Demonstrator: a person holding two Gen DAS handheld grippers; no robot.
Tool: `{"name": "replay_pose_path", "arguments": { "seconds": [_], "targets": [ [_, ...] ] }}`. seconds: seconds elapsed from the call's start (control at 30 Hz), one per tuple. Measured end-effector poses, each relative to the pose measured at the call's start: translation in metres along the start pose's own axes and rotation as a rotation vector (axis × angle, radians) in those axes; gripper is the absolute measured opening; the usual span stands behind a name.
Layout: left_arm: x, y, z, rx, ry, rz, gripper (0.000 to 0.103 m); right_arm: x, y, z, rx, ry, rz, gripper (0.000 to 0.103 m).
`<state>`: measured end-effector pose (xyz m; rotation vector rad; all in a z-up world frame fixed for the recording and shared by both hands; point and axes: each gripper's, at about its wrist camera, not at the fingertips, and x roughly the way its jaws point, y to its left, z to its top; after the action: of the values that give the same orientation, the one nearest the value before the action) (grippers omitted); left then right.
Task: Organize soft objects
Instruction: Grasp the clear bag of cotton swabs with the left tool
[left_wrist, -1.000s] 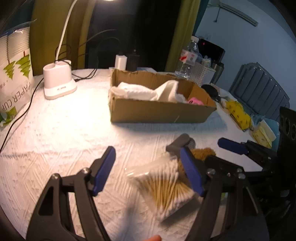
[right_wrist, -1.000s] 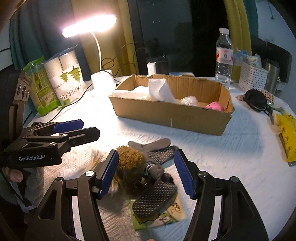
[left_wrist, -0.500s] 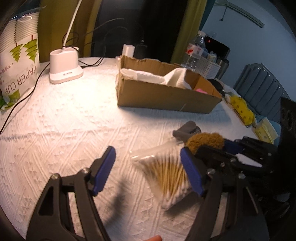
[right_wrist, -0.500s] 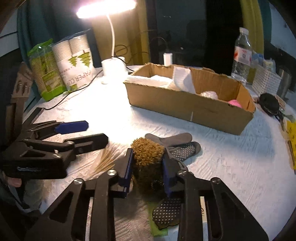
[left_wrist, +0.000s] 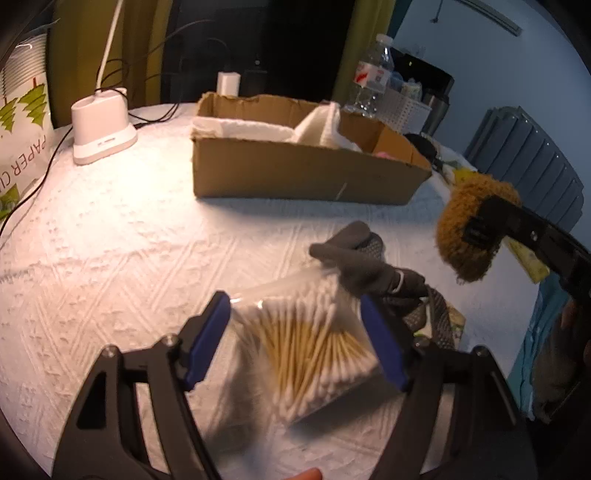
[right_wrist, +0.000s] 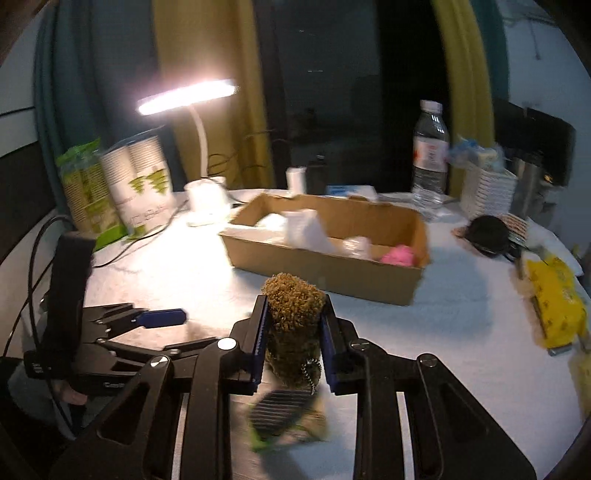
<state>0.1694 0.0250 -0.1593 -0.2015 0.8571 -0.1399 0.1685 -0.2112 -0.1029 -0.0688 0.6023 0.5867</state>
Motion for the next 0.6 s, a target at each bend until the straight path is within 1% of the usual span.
{"name": "replay_pose_path", "arguments": {
  "seconds": [0.17,0.3,0.33,0.4,0.6],
  "targets": [
    [0.008,-0.005,0.002,0.005,0.019,0.032,0.077,0.0,-0.035,-0.015,0.063,0.033,-0.047,0.027],
    [0.018,-0.005,0.001,0.016,0.054,0.098,0.08,0.01,-0.06,-0.03,0.095,0.088,-0.08,0.028],
    [0.022,-0.003,0.0,0.009,0.067,0.114,0.08,0.012,-0.064,-0.033,0.102,0.099,-0.081,0.028],
    [0.024,-0.002,-0.001,0.013,0.062,0.122,0.08,0.019,-0.072,-0.039,0.119,0.121,-0.08,0.028],
    [0.027,-0.007,-0.002,0.039,0.067,0.148,0.08,0.033,-0.074,-0.039,0.132,0.118,-0.055,0.03]
  ]
}}
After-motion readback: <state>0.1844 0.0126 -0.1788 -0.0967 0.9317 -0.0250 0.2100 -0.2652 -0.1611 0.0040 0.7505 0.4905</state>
